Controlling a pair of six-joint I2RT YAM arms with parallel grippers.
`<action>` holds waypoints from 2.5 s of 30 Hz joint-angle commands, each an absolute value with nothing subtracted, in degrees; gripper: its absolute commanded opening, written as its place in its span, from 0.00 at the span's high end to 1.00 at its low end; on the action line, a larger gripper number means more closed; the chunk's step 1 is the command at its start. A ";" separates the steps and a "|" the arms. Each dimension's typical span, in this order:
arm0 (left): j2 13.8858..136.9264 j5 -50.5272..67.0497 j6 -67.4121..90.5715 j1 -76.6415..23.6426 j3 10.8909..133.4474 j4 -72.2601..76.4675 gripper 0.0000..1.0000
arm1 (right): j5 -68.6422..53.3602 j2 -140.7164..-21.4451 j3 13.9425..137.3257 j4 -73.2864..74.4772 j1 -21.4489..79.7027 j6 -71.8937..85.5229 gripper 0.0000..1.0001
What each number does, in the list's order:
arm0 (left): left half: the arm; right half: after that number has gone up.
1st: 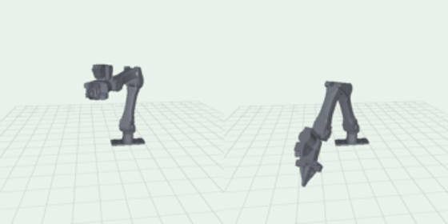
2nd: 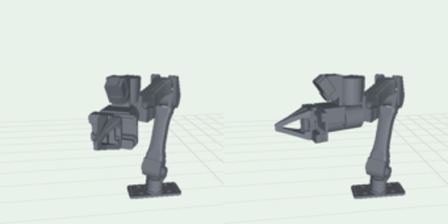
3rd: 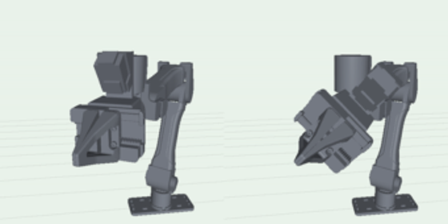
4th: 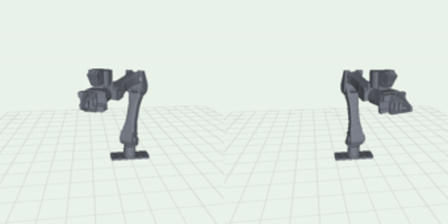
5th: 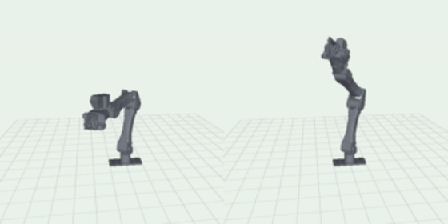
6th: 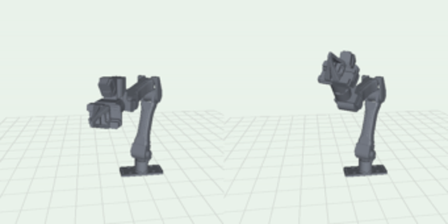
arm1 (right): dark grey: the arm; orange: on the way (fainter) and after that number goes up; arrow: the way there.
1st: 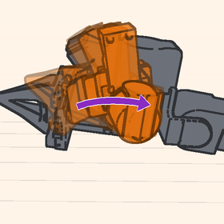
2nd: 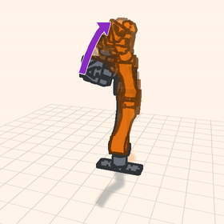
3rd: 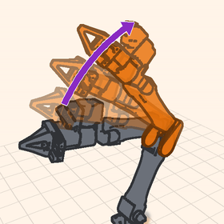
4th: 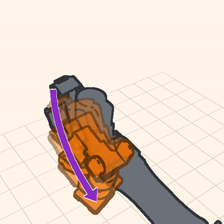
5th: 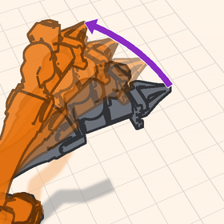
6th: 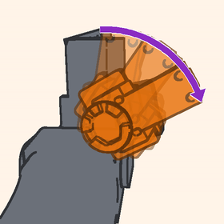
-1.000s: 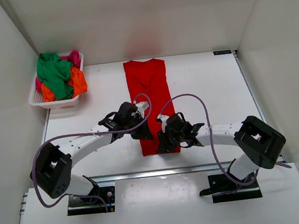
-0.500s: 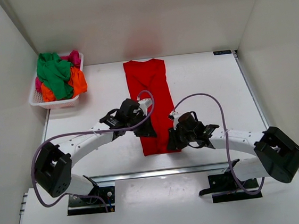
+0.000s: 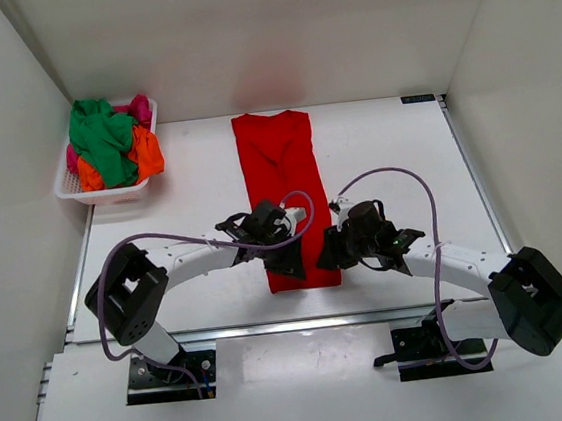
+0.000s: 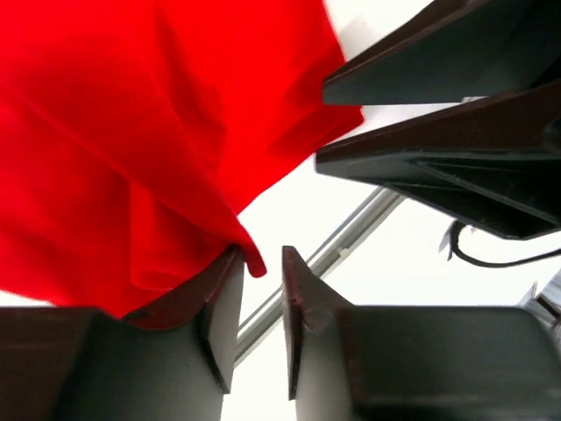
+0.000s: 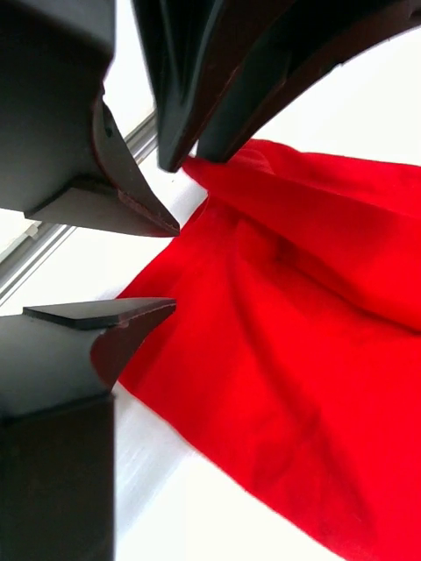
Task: Fold and stack the t-shirts
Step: Grab the bottom of the folded rectangular tshirt with both arms
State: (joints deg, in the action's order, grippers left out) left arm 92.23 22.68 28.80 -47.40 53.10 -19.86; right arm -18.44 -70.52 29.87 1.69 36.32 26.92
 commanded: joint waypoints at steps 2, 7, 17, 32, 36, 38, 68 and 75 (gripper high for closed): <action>91.40 27.50 29.96 -47.81 53.26 -15.21 0.59 | -19.42 -69.52 29.71 -1.67 36.39 27.86 0.68; 88.51 28.30 33.22 -47.12 50.20 -7.15 0.51 | -19.68 -69.87 30.14 -1.58 36.47 28.65 0.68; 81.64 28.38 36.30 -43.24 46.93 -4.13 0.48 | -19.25 -72.68 32.52 -3.69 40.87 30.67 0.67; 72.80 22.16 34.73 -36.92 42.37 -9.82 0.50 | -9.94 -65.22 32.08 9.47 37.36 27.86 0.62; 69.35 16.28 30.24 -35.86 41.31 -18.71 0.50 | -8.45 -64.69 31.55 12.91 35.60 27.16 0.60; 69.52 15.29 29.88 -37.87 39.73 -20.30 0.49 | -8.52 -64.42 31.55 13.10 36.03 26.37 0.59; 71.01 12.48 38.76 -41.84 27.68 -5.36 0.52 | -11.86 -79.20 45.35 9.49 49.14 30.15 1.00; 75.58 11.69 38.49 -42.89 28.56 -3.78 0.53 | -13.79 -72.17 42.29 13.62 44.39 30.14 1.00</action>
State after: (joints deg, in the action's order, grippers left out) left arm 74.65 12.58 38.61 -42.37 27.00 -5.45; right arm -12.75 -75.94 43.75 12.03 46.11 30.11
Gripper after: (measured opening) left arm 0.474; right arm 0.007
